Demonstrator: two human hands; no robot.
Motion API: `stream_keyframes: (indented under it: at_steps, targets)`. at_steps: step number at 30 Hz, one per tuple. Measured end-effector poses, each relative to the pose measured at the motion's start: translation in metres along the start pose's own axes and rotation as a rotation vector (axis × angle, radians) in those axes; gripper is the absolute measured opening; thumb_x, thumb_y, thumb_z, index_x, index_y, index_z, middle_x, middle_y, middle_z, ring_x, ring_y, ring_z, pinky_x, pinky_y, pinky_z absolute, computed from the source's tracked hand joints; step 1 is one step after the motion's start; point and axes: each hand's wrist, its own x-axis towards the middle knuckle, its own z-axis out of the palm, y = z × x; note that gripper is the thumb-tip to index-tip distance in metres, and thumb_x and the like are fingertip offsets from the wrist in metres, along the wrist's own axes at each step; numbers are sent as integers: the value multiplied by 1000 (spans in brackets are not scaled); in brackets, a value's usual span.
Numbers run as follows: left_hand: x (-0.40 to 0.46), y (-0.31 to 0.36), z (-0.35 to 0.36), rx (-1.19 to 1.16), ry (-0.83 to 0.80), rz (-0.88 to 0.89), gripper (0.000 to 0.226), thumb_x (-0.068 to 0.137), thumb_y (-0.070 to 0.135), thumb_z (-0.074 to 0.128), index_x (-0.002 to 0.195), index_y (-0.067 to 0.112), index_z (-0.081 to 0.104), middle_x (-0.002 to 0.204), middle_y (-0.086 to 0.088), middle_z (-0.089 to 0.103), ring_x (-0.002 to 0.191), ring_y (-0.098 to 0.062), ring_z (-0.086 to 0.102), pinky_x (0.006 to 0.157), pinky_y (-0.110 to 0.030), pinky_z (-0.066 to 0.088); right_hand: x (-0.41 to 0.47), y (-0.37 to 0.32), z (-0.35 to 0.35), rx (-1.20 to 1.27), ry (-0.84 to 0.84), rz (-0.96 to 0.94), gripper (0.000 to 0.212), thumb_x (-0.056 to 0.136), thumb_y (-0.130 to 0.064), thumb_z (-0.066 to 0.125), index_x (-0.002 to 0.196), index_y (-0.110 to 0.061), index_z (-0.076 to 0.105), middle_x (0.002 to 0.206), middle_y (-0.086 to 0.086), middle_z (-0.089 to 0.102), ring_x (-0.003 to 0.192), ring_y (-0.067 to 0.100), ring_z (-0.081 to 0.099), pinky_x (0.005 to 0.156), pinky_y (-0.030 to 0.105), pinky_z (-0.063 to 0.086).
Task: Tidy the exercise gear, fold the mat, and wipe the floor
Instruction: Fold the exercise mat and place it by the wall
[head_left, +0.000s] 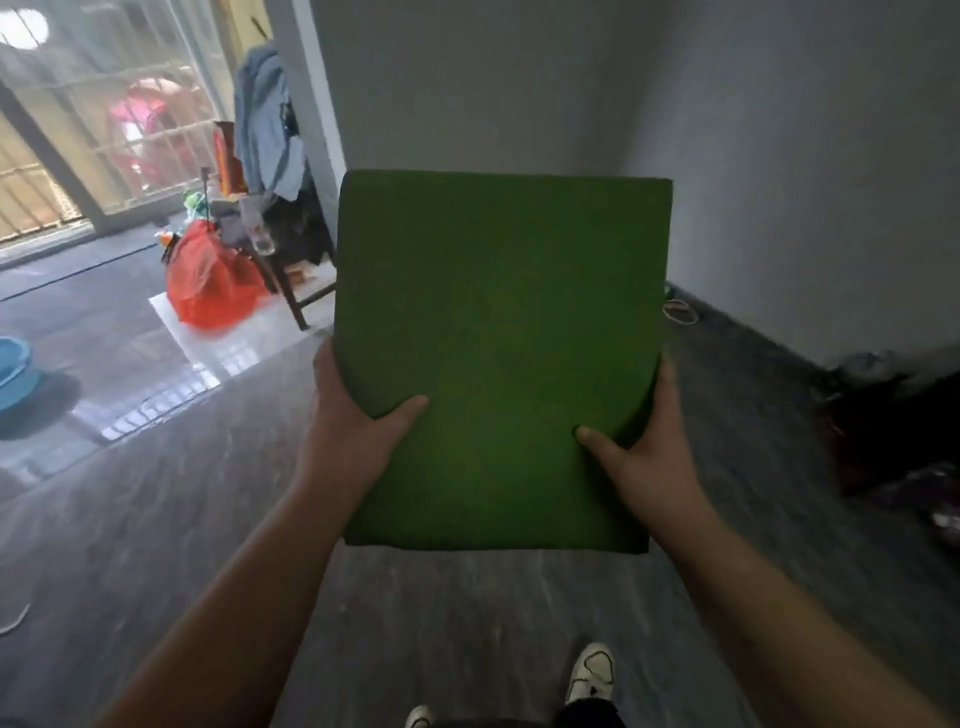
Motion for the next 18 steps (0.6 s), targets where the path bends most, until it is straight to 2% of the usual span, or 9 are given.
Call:
stream_keyframes:
  at_steps: [3, 7, 12, 15, 18]
  targets:
    - [14, 39, 68, -32, -100, 65, 96, 70, 27, 86, 145, 34, 25, 134, 9, 48, 115, -14, 51, 93, -38, 46, 16, 25, -61, 8, 119, 38, 106, 74, -17, 84, 151, -45, 16, 150, -11, 39, 136, 11, 42, 113, 47, 39]
    - [24, 89, 174, -8, -227, 136, 99, 69, 39, 85, 145, 39, 21, 134, 14, 44, 116, -14, 49, 94, -40, 46, 38, 64, -151, 17, 258, 62, 109, 74, -16, 84, 152, -46, 14, 151, -14, 38, 138, 9, 41, 114, 47, 38]
    - [23, 153, 305, -33, -328, 217, 98, 69, 39, 85, 145, 37, 23, 128, 20, 43, 111, -9, 49, 92, -33, 43, 70, 110, -264, 4, 405, 76, 108, 72, -14, 84, 150, -49, 17, 150, -16, 38, 138, 8, 40, 115, 47, 37]
    - [28, 181, 370, -39, -364, 237, 100, 68, 40, 86, 145, 37, 22, 131, 15, 47, 114, -14, 52, 97, -38, 46, 94, 130, -317, -22, 452, 84, 106, 73, -13, 84, 145, -57, 18, 147, -17, 41, 135, 9, 43, 114, 46, 38]
    - [42, 200, 420, -13, -373, 232, 106, 67, 42, 86, 148, 35, 19, 143, 7, 47, 122, -20, 52, 101, -43, 46, 123, 149, -352, -28, 467, 108, 108, 73, -11, 84, 149, -51, 18, 145, -16, 42, 133, 7, 43, 114, 44, 38]
